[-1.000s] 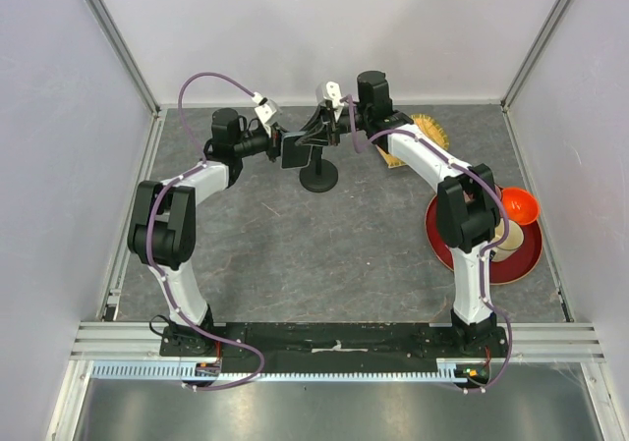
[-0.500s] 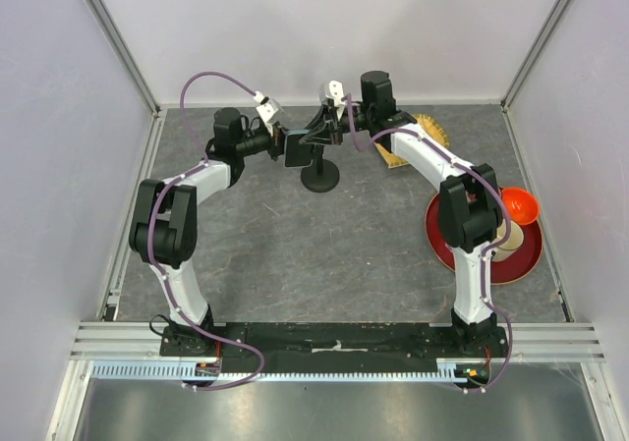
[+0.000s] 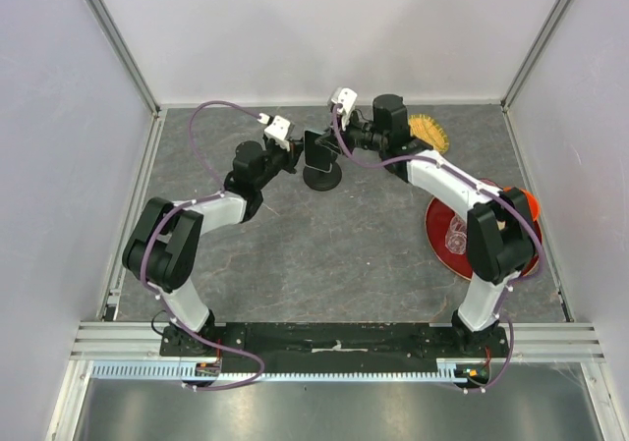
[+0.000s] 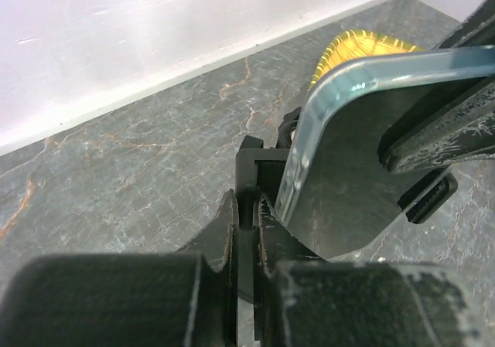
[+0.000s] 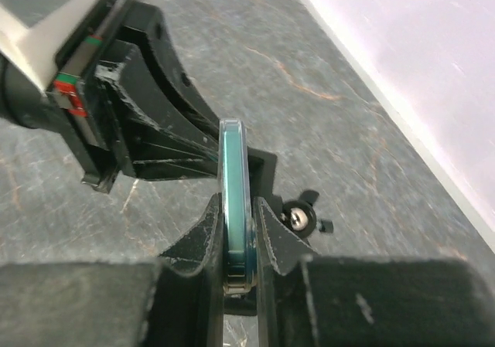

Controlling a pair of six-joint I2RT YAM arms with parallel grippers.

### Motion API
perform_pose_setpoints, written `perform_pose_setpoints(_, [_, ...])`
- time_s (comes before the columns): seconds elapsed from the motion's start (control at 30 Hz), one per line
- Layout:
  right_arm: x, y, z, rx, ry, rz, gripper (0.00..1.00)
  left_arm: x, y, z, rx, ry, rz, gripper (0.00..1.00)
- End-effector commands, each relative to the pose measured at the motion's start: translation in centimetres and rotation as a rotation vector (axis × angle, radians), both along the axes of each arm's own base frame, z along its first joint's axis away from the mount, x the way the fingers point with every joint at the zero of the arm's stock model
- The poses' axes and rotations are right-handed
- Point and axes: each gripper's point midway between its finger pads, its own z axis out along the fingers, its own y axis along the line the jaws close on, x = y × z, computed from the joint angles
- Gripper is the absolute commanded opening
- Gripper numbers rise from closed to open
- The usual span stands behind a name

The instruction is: Place the phone on the phone stand

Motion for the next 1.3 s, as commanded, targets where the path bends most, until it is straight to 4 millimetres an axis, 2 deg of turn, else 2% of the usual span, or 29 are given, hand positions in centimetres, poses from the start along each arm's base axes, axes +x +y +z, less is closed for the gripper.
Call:
perform_pose_setpoints(0.0, [5.6,-8.8,2.4,0.044,-0.153,-0.548,0.00,2.2,7.7,-1.0,-0.015,0.046,0.405,0.02])
perform_pose_setpoints(0.03, [5.7,-9.3,2.8,0.086,-0.157,-0.608,0.00,2.1,7.9,-1.3,-0.013,0.051,0.414,0.02])
perform_pose_setpoints(0.07, [5.3,-8.9,4.2,0.129,-0.205,-0.633,0.00,2.1,8.5,-1.2,-0.015,0.050,0.445,0.02])
perform_pose_setpoints(0.1, [5.2,-9.6,3.4,0.106,-0.212,-0.701,0.00,2.0,8.8,-1.3,-0.014,0.055,0.460,0.02])
perform_pose_setpoints(0.17, [4.4,-8.1,3.9,0.109,-0.247,-0.718,0.00,1.8,9.3,-1.3,-0.014,0.051,0.485,0.02])
perform_pose_setpoints(0.3, [4.8,-8.1,4.0,0.116,-0.233,-0.818,0.00,1.1,9.6,-0.8,-0.026,0.046,0.491,0.02])
perform_pose_setpoints(0.33, [4.4,-7.4,3.9,0.099,-0.241,-0.827,0.00,0.9,9.6,-0.8,-0.023,0.051,0.493,0.02])
perform_pose_setpoints(0.5, [4.4,-5.8,3.3,0.078,-0.234,-0.787,0.00,0.0,8.5,-0.9,-0.002,0.126,0.457,0.02])
perform_pose_setpoints(0.53, [4.4,-5.5,3.2,0.078,-0.227,-0.780,0.00,-0.2,8.2,-0.2,-0.011,0.120,0.452,0.02])
perform_pose_setpoints(0.6, [4.4,-5.2,2.9,0.075,-0.216,-0.765,0.00,-0.7,8.0,-0.3,-0.002,0.138,0.461,0.02])
perform_pose_setpoints(0.8, [4.7,-4.4,2.5,0.094,-0.165,-0.711,0.00,-1.2,8.5,0.4,-0.039,0.172,0.518,0.02])
perform_pose_setpoints(0.87, [5.1,-4.7,2.4,0.109,-0.146,-0.711,0.00,-1.2,8.5,0.6,-0.024,0.185,0.538,0.02])
perform_pose_setpoints(1.13, [6.3,-5.7,0.8,0.090,-0.078,-0.686,0.00,-1.7,10.8,1.4,0.033,0.201,0.698,0.02])
perform_pose_setpoints(1.27, [6.6,-5.9,0.8,0.080,-0.075,-0.692,0.00,-2.2,11.8,1.4,0.078,0.188,0.787,0.02])
